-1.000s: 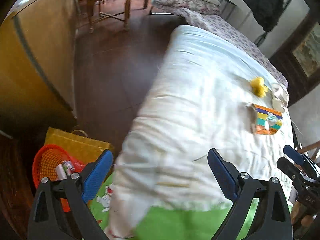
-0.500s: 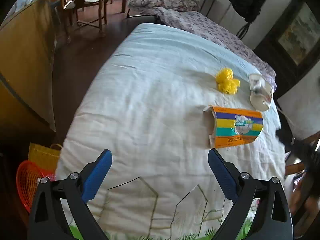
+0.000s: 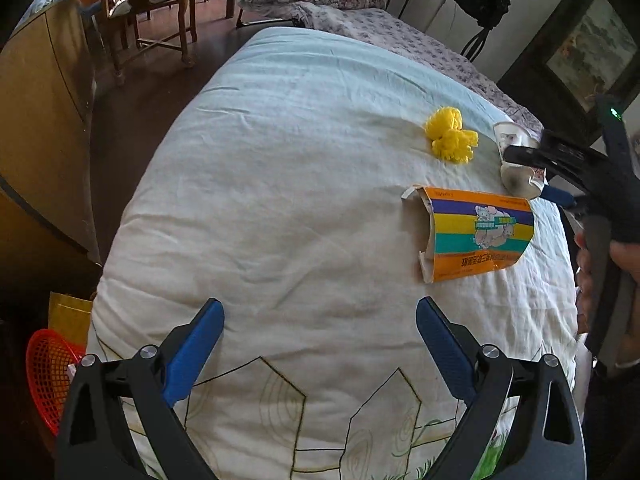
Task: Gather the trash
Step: 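Grasp the white paper cup with red characters with the right tool, then move the left tool to the striped snack box while the right tool holds the cup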
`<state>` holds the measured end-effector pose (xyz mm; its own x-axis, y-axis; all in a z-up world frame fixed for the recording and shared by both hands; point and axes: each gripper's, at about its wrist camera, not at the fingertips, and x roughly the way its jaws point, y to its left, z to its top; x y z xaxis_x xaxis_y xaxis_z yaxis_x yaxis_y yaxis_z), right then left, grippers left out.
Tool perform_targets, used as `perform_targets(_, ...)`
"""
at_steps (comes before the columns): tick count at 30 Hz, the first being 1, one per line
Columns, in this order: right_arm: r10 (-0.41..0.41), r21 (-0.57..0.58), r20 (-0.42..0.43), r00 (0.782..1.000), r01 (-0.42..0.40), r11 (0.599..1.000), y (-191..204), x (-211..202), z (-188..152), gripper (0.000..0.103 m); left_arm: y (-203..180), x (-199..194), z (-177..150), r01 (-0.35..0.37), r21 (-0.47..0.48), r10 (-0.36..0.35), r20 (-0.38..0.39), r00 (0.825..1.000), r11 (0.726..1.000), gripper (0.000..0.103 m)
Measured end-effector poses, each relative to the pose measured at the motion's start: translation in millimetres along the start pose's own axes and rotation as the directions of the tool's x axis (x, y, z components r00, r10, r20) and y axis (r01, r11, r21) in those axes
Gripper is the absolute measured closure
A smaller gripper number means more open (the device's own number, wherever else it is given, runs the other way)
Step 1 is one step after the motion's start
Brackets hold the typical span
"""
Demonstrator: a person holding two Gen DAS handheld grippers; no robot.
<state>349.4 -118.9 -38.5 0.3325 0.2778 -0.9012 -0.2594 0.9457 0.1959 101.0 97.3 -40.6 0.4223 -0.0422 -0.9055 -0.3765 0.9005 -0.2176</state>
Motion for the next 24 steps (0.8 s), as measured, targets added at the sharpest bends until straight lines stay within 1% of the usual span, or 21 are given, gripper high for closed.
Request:
perform_targets(5, -0.018, -0.025, -0.009, 1.000, 0.018, 1.000, 7, 12, 5, 0.016, -1, 3, -1, 0.002, 0.015, -0.002, -0.011, 1.000, 1.000, 0.006)
perform_targets(7, -0.027, -0.032, 0.000, 1.000, 0.027, 0.999, 8, 12, 3, 0.017, -3, 3, -3, -0.001, 0.019, 0.001, -0.011, 1.000, 1.000, 0.006)
perform_targets(10, -0.030, -0.036, 0.005, 1.000, 0.030, 0.999, 8, 9, 0, 0.036, -2, 4, -3, -0.002, 0.015, 0.003, -0.010, 1.000, 1.000, 0.006)
perform_targets(15, 0.015, -0.021, 0.010, 1.000, -0.015, 1.000, 0, -3, -11, 0.037, -1, 2, -3, -0.012, 0.007, 0.012, -0.004, 1.000, 1.000, 0.006)
perform_targets(18, 0.041, -0.010, 0.020, 0.999, -0.041, 0.999, -6, -20, -23, 0.037, 2, 1, -2, -0.015, 0.002, 0.015, 0.000, 1.000, 1.000, 0.006)
perform_targets(24, 0.086, -0.005, 0.027, 0.996, -0.086, 0.996, -20, -57, -66, 0.037, 2, -2, -4, -0.014, 0.000, 0.014, 0.012, 1.000, 1.000, 0.006)
